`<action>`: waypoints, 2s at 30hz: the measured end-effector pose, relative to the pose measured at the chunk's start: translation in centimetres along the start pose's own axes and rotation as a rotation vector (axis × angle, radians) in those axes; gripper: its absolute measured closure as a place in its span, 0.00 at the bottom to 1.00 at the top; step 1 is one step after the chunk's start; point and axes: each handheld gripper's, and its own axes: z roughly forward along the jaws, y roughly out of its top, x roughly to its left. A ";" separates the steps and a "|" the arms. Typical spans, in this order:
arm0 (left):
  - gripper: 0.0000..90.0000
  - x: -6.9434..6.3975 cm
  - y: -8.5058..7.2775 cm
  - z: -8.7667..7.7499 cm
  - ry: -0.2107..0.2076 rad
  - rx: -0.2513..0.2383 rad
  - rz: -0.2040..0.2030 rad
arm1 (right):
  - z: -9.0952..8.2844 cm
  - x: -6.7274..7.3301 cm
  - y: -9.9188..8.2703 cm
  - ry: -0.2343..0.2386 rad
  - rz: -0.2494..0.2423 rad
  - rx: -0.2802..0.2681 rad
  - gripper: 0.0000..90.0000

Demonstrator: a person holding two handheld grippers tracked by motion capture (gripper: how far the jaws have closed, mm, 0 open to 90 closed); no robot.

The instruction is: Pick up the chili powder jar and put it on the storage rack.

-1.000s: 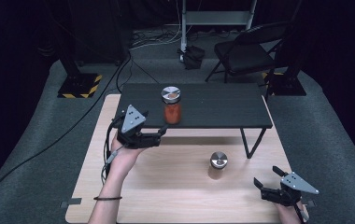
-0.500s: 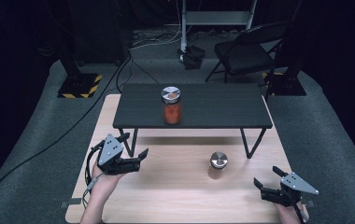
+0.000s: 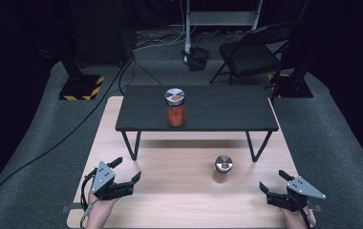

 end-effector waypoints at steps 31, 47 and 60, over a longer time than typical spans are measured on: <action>0.16 -2.3 -5.7 -1.1 0.104 0.054 0.060 | 0.0 0.0 0.1 0.000 0.000 0.007 0.07; 0.16 -2.2 -5.6 -1.0 0.110 0.060 0.044 | 0.1 0.0 0.2 0.002 0.003 0.013 0.07; 0.16 -2.2 -5.6 -1.0 0.113 0.063 0.038 | 0.1 0.1 0.2 0.002 -0.004 0.013 0.07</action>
